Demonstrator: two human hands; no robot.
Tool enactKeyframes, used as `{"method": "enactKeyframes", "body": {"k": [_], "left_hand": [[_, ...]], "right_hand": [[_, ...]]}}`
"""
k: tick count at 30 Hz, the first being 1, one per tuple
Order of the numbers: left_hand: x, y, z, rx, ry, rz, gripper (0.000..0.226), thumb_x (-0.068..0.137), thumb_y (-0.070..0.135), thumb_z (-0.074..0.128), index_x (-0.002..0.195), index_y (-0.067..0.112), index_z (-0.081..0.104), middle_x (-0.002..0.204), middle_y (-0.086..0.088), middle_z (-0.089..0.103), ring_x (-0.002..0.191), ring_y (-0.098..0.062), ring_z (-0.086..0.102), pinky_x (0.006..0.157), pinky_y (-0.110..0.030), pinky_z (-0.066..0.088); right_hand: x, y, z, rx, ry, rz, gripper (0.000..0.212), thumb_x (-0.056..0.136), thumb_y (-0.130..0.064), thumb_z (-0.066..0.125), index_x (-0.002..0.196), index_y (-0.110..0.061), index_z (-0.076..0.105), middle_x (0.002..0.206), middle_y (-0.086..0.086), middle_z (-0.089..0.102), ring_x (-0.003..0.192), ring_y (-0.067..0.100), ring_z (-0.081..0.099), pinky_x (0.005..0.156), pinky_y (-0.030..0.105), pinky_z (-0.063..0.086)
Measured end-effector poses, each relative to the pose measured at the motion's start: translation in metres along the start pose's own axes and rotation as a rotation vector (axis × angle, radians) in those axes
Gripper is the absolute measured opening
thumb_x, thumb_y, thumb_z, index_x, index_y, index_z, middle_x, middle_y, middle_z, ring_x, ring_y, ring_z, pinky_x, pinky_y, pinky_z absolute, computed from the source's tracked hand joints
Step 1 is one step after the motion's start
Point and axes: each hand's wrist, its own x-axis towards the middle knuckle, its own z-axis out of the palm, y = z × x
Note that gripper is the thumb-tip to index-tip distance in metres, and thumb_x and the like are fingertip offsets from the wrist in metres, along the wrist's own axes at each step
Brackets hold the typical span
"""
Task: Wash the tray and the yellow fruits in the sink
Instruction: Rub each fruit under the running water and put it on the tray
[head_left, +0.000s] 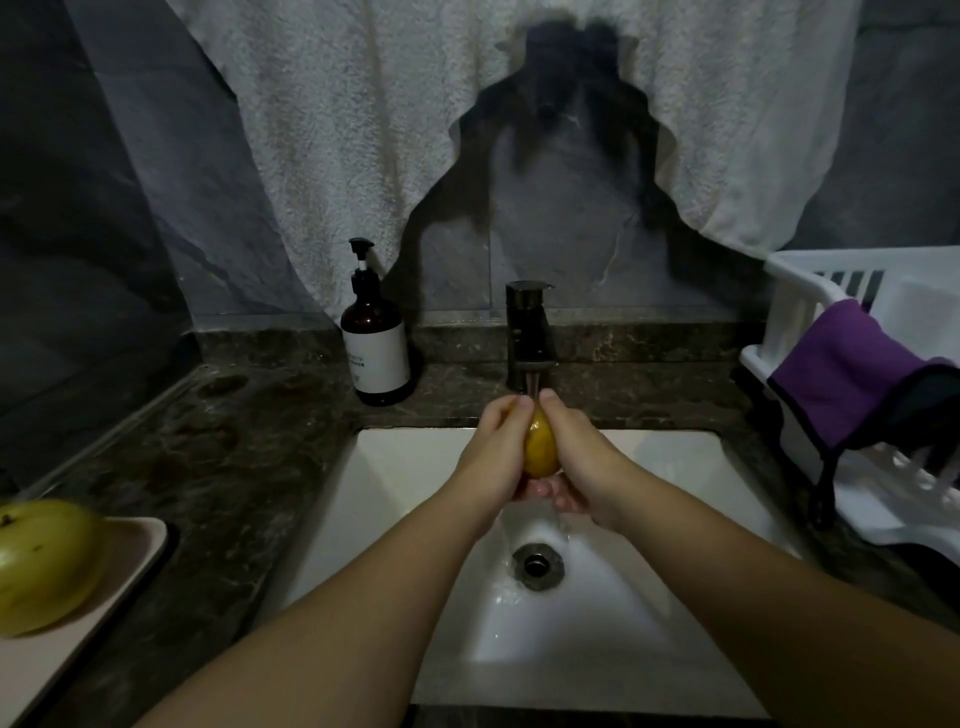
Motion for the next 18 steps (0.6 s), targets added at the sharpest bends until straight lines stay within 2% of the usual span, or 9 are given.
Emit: {"method": "enactKeyframes", "body": {"k": [3, 4, 5, 8, 12, 13, 15, 16, 18], "left_hand": [[-0.0011, 0.0040, 0.0044, -0.110, 0.009, -0.096, 0.043, 0.099, 0.067, 0.040, 0.120, 0.036, 0.061, 0.113, -0.012, 0.070, 0.092, -0.027, 0.074, 0.068, -0.040, 0.065], [-0.0015, 0.0047, 0.0055, -0.122, 0.009, -0.123, 0.051, 0.097, 0.069, 0.038, 0.121, 0.031, 0.063, 0.113, -0.015, 0.071, 0.095, -0.028, 0.074, 0.067, -0.037, 0.063], [-0.0016, 0.0046, 0.0058, -0.110, 0.022, -0.120, 0.054, 0.094, 0.070, 0.038, 0.120, 0.030, 0.063, 0.113, -0.016, 0.071, 0.097, -0.029, 0.073, 0.071, -0.039, 0.064], [-0.0007, 0.0014, 0.0048, 0.037, 0.076, -0.006, 0.043, 0.086, 0.071, 0.040, 0.108, 0.039, 0.056, 0.108, -0.010, 0.069, 0.093, -0.029, 0.073, 0.084, -0.049, 0.064], [-0.0038, 0.0058, 0.0050, -0.016, 0.056, -0.007, 0.054, 0.083, 0.073, 0.039, 0.112, 0.032, 0.062, 0.090, -0.007, 0.070, 0.066, -0.019, 0.072, 0.051, -0.032, 0.055], [-0.0031, 0.0056, 0.0045, 0.025, 0.068, 0.019, 0.051, 0.084, 0.073, 0.040, 0.109, 0.034, 0.062, 0.090, -0.005, 0.070, 0.066, -0.018, 0.072, 0.051, -0.030, 0.054], [-0.0008, 0.0039, 0.0037, 0.144, 0.085, 0.100, 0.043, 0.085, 0.073, 0.039, 0.105, 0.040, 0.059, 0.098, -0.003, 0.068, 0.080, -0.021, 0.071, 0.061, -0.033, 0.056], [-0.0009, 0.0030, 0.0043, 0.162, 0.087, 0.099, 0.043, 0.085, 0.073, 0.038, 0.105, 0.040, 0.058, 0.100, -0.005, 0.069, 0.084, -0.024, 0.071, 0.065, -0.034, 0.057], [-0.0032, 0.0043, 0.0063, 0.085, 0.045, 0.022, 0.051, 0.087, 0.075, 0.036, 0.109, 0.036, 0.061, 0.095, -0.009, 0.073, 0.079, -0.027, 0.074, 0.067, -0.038, 0.057]], "right_hand": [[0.0012, 0.0017, 0.0017, -0.200, 0.101, -0.232, 0.056, 0.100, -0.064, 0.044, 0.147, -0.035, 0.036, 0.130, 0.006, 0.055, 0.104, 0.025, 0.064, 0.078, 0.037, 0.056], [0.0014, 0.0026, 0.0019, -0.254, 0.102, -0.272, 0.056, 0.099, -0.062, 0.046, 0.147, -0.036, 0.036, 0.132, 0.003, 0.052, 0.110, 0.025, 0.061, 0.084, 0.040, 0.056], [0.0025, 0.0029, 0.0018, -0.241, 0.082, -0.252, 0.053, 0.099, -0.064, 0.046, 0.145, -0.037, 0.039, 0.129, 0.003, 0.053, 0.105, 0.023, 0.061, 0.080, 0.038, 0.055], [0.0008, -0.0035, 0.0014, -0.045, 0.008, -0.070, 0.051, 0.098, -0.071, 0.037, 0.128, -0.031, 0.052, 0.093, 0.008, 0.061, 0.068, 0.017, 0.060, 0.053, 0.026, 0.044], [0.0021, 0.0011, 0.0015, -0.121, 0.115, -0.267, 0.043, 0.099, -0.062, 0.047, 0.129, -0.032, 0.053, 0.114, 0.008, 0.064, 0.095, 0.022, 0.066, 0.077, 0.043, 0.060], [0.0018, 0.0010, 0.0003, -0.064, 0.076, -0.181, 0.047, 0.097, -0.067, 0.046, 0.129, -0.032, 0.054, 0.107, 0.008, 0.066, 0.085, 0.021, 0.067, 0.067, 0.038, 0.059], [0.0019, 0.0005, -0.0026, 0.067, -0.013, 0.042, 0.062, 0.092, -0.078, 0.041, 0.124, -0.028, 0.058, 0.076, 0.008, 0.064, 0.055, 0.015, 0.058, 0.044, 0.023, 0.042], [0.0034, 0.0001, -0.0036, 0.052, -0.004, 0.044, 0.063, 0.091, -0.079, 0.040, 0.122, -0.028, 0.058, 0.072, 0.006, 0.062, 0.051, 0.014, 0.056, 0.041, 0.021, 0.036], [0.0047, 0.0008, -0.0020, -0.052, 0.059, -0.102, 0.053, 0.096, -0.071, 0.041, 0.127, -0.031, 0.055, 0.094, 0.006, 0.065, 0.070, 0.017, 0.063, 0.047, 0.022, 0.041]]}}
